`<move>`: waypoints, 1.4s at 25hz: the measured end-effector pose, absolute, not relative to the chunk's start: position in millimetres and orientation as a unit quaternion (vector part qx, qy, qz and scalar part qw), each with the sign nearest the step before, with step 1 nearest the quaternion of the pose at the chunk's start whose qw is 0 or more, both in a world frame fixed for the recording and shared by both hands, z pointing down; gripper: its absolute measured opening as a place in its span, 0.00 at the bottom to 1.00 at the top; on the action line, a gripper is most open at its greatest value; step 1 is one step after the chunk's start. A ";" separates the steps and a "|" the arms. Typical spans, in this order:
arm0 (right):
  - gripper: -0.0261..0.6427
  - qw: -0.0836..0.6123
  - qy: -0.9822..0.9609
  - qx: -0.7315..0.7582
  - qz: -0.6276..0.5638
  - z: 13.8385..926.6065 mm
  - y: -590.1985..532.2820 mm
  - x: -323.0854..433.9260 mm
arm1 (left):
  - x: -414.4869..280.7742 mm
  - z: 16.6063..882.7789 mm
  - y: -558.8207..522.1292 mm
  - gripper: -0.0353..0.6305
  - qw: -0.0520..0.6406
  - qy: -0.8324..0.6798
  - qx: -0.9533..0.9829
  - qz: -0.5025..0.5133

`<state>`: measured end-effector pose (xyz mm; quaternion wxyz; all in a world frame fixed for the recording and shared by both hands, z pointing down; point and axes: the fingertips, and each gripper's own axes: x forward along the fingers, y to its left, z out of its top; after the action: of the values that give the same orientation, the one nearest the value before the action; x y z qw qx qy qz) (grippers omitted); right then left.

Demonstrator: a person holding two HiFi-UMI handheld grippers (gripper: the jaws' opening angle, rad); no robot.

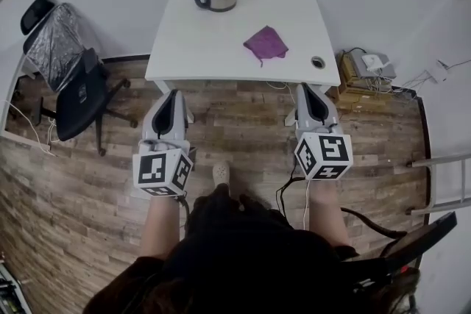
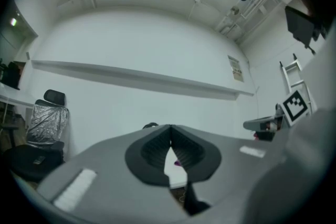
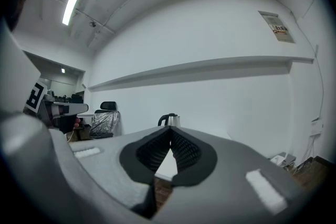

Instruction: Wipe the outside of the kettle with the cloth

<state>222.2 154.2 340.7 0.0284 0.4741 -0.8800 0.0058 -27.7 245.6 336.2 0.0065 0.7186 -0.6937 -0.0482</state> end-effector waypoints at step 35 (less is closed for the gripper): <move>0.04 0.116 -0.881 0.456 0.053 410.5 -84.2 153.9 | -112.6 356.4 -37.0 0.06 0.036 -0.677 0.735 -0.006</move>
<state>153.9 -84.2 410.5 0.1156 0.4563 -0.8807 0.0532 -112.6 -37.0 356.4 0.0359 0.7348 -0.6773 -0.0055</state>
